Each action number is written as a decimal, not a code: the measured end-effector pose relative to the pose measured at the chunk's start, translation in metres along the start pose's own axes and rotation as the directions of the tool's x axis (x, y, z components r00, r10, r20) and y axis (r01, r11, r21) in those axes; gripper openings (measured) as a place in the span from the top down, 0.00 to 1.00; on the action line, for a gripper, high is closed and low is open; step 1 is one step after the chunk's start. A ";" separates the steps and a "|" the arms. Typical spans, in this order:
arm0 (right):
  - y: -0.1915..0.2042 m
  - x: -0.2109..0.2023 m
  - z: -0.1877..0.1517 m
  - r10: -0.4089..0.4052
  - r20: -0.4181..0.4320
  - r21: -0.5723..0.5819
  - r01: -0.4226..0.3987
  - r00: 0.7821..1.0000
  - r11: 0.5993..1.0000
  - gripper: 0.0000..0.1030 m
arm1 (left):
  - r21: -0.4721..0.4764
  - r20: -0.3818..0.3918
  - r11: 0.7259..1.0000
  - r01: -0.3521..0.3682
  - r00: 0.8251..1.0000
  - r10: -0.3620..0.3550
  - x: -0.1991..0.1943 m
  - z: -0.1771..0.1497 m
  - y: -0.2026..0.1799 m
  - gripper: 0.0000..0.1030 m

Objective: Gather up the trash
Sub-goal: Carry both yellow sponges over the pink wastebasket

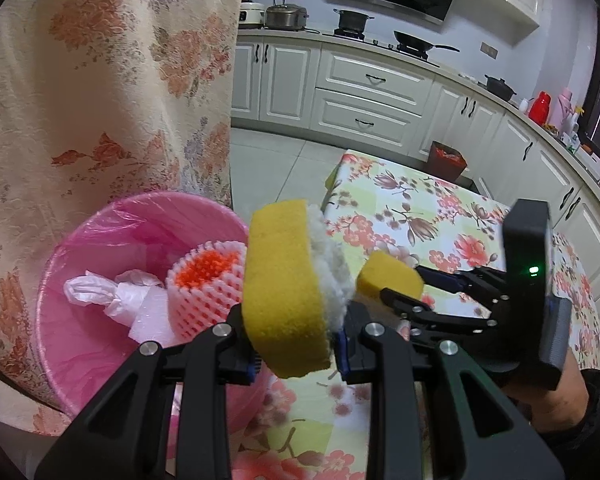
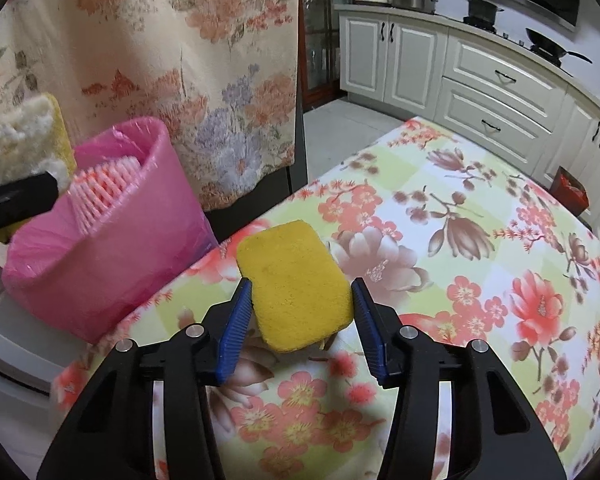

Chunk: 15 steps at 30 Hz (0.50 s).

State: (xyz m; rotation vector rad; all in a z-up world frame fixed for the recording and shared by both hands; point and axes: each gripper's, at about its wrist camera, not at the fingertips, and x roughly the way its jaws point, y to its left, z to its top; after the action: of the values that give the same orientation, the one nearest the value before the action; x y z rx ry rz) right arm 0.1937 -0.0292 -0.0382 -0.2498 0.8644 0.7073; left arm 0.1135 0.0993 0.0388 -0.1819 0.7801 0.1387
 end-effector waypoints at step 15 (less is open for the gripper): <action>0.023 -0.073 0.022 0.010 0.136 0.001 -0.010 0.991 1.000 0.53 | -0.047 0.075 0.996 -0.074 0.994 0.077 -0.054 -0.001 0.043 0.74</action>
State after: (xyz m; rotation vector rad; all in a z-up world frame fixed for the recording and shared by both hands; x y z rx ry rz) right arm 0.1593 -0.0355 0.0333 -0.1939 0.7367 0.7243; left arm 0.0672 0.1381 0.0716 -0.1878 0.7084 0.2335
